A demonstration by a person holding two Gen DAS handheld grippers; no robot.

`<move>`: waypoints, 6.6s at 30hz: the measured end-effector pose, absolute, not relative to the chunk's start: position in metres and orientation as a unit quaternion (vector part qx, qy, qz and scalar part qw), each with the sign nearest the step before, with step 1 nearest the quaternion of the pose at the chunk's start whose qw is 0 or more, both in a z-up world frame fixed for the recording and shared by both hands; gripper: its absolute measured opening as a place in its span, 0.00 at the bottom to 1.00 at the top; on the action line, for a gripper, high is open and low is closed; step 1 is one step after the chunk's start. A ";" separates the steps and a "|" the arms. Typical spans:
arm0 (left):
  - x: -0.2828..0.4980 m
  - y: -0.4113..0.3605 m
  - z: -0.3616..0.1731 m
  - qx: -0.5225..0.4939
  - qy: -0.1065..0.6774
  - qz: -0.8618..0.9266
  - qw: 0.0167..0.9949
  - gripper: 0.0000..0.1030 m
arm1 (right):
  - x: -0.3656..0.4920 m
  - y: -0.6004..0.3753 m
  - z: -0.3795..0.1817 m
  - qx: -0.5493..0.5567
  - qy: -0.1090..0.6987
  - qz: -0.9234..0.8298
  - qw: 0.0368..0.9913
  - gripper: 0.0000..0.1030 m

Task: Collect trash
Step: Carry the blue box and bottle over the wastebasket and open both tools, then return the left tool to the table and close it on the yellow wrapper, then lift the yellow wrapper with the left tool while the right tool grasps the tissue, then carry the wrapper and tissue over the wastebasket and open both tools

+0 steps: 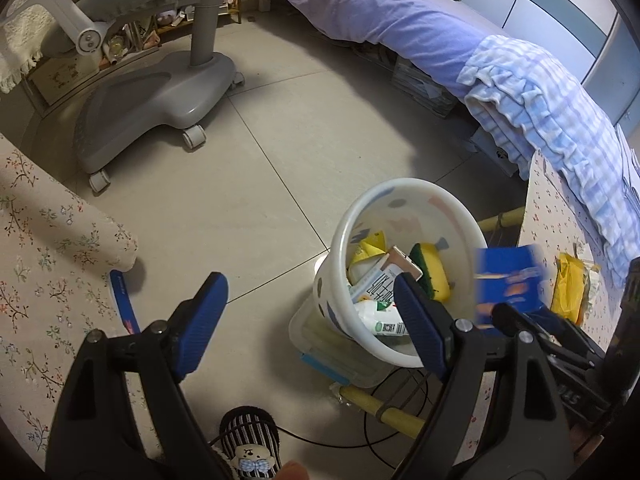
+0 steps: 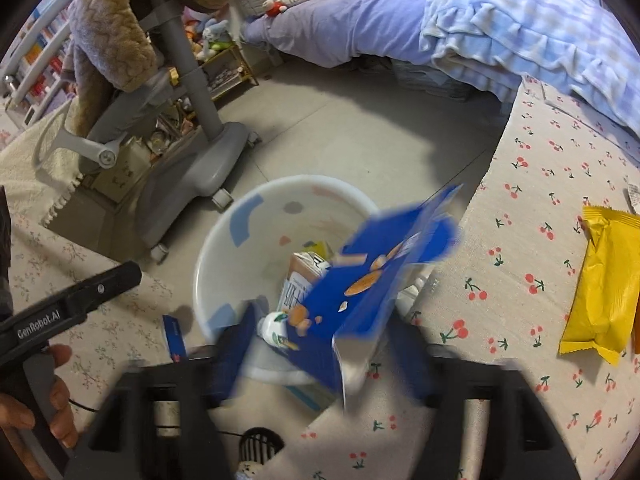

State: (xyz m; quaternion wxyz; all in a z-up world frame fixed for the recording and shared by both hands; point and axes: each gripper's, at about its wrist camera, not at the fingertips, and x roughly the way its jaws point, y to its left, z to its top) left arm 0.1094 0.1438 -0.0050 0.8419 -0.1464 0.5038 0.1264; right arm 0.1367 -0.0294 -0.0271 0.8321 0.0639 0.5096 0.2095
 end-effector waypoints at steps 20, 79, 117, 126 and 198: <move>0.112 0.114 -0.010 -0.129 0.522 0.081 0.839 0.82 | 0.105 -0.123 -0.002 0.104 0.495 0.116 0.855 0.81; 0.176 -0.157 -0.049 -0.020 0.501 -0.123 0.856 0.28 | 0.061 -0.378 -0.007 0.163 0.496 -0.051 0.851 0.81; 0.149 -0.051 -0.014 -0.095 0.493 -0.117 0.857 0.24 | 0.158 -0.302 -0.046 0.183 0.500 0.013 0.847 0.44; 0.139 -0.031 -0.008 -0.109 0.488 -0.110 0.859 0.24 | 0.140 -0.307 -0.038 0.188 0.515 -0.002 0.836 0.16; 0.113 0.132 -0.008 -0.151 0.514 0.077 0.841 0.79 | 0.127 -0.064 -0.016 0.129 0.487 0.183 0.844 0.71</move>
